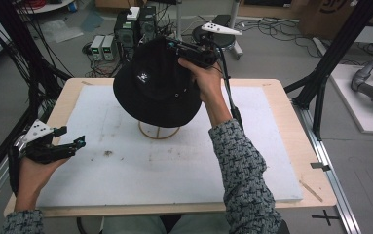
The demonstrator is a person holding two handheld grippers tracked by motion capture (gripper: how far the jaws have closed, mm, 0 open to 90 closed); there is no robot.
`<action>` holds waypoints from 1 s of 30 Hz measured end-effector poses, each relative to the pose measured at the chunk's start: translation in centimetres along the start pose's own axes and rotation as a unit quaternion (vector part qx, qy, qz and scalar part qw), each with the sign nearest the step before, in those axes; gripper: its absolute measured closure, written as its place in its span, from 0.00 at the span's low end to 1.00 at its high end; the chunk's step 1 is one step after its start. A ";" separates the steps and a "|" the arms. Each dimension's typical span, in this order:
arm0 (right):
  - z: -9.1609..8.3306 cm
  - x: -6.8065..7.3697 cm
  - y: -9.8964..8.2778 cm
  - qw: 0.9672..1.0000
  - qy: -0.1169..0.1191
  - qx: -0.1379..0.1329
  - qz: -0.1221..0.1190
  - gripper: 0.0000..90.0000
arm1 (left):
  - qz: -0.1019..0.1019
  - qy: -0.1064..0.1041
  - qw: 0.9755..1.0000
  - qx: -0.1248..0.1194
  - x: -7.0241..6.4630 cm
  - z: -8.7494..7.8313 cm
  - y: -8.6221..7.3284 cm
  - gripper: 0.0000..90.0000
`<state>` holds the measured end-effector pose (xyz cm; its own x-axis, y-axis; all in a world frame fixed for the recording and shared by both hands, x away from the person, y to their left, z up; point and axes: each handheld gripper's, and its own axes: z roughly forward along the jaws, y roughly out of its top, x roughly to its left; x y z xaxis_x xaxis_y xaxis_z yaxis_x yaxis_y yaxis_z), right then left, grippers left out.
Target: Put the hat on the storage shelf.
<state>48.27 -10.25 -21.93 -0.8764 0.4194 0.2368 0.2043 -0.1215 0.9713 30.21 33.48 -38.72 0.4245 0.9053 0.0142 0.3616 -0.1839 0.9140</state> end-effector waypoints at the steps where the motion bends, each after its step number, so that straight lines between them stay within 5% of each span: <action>1: 0.0 0.0 0.0 1.000 0.000 0.000 0.000 0.96 | 0.000 0.000 1.000 0.000 0.0 0.0 0.0 0.26; 20: 2.5 1.1 -1.5 0.999 0.013 0.039 -0.011 0.93 | 0.000 -0.003 1.000 -0.002 0.0 -0.1 0.0 0.26; 30: 3.0 1.1 -2.0 0.998 -0.002 0.064 -0.022 0.89 | 0.000 -0.003 1.000 0.000 0.0 0.0 0.0 0.26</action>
<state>48.17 -6.85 -23.59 -0.8840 0.4257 0.1934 0.2196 0.0128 0.9755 30.18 33.45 -38.70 0.4301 0.9027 0.0120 0.3606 -0.1839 0.9144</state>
